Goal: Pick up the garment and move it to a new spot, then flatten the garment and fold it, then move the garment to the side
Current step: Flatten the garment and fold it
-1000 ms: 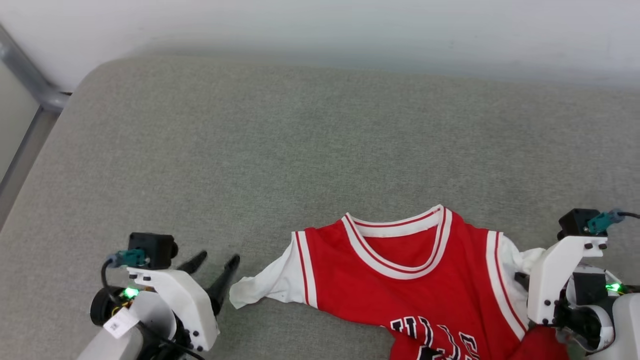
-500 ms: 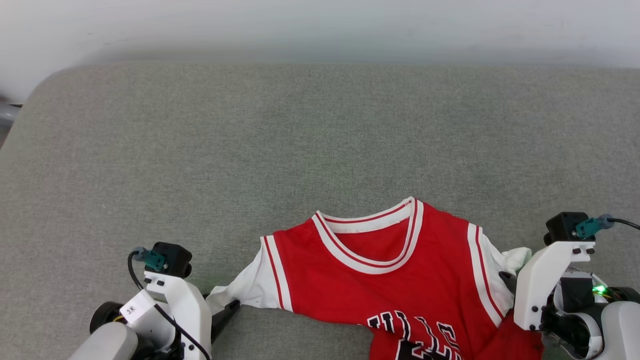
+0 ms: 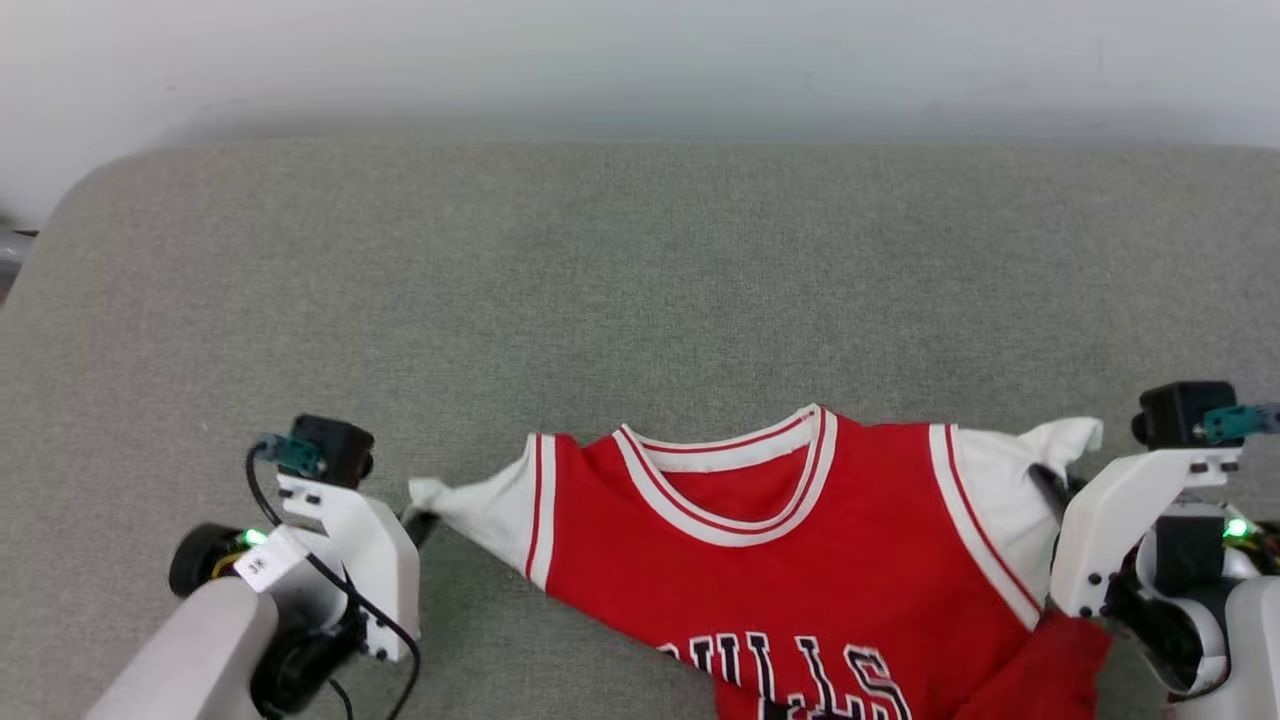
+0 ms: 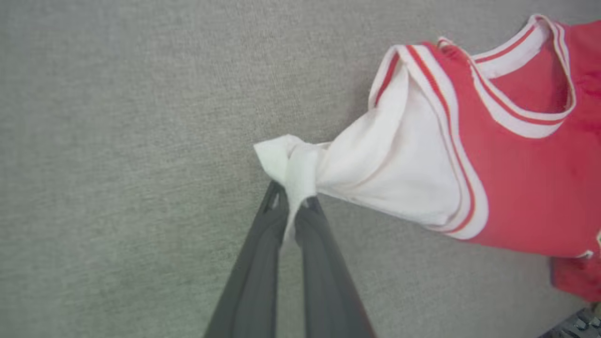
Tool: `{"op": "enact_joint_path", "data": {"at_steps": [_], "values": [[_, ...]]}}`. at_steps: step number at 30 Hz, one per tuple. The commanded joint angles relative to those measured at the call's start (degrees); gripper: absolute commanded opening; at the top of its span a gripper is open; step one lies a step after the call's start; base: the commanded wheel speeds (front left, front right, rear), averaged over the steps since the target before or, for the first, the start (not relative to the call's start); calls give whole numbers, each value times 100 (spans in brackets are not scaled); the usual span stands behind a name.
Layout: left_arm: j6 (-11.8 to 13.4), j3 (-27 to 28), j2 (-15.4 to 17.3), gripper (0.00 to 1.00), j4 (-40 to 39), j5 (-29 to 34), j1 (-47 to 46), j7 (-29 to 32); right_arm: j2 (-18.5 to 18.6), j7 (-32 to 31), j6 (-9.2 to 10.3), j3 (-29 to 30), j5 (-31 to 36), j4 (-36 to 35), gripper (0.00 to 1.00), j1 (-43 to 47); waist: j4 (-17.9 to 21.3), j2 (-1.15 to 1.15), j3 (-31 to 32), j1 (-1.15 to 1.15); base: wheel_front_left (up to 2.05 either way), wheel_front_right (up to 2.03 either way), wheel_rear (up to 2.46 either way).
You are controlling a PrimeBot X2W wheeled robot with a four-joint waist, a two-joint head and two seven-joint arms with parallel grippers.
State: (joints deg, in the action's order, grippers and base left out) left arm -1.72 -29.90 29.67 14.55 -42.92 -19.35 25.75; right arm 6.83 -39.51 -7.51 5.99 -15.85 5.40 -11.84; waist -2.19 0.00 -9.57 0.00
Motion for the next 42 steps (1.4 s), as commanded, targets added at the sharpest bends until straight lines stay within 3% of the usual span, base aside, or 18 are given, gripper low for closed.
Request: {"op": "enact_joint_path", "data": {"at_steps": [1, 5, 10, 22, 33, 42], "values": [[75, 66, 0, 0, -3, 86, -88, -158, 61, 101, 4, 11, 45, -32, 0, -115, -37, 0, 82, 0, 0, 0, 0], [329, 356, -43, 0, 27, 219, -371, -681, 201, 488, 4, 55, 179, 66, 0, -386, -89, 0, 243, 0, 0, 0, 0], [393, 638, -144, 0, 181, 188, -973, -1011, 318, 846, 4, 226, 382, 215, 0, -945, -167, 0, 345, 0, 0, 0, 0], [171, 1131, -429, 0, 1398, 237, -3476, -1737, 581, 1333, 7, 312, 813, 970, 0, -3269, -145, 0, -272, 0, 0, 0, 0], [4, 1470, -14, 0, 2447, 543, -5766, -2464, 447, 1699, 8, 260, 1437, 1566, 0, -5869, 182, 0, -1307, 0, 0, 0, 0], [-253, 1529, -25, 0, 2997, 503, -6697, -2948, 338, 2188, 9, 303, 1647, 2339, 0, -7144, 244, 0, -1913, 0, 0, 0, 0]]}}
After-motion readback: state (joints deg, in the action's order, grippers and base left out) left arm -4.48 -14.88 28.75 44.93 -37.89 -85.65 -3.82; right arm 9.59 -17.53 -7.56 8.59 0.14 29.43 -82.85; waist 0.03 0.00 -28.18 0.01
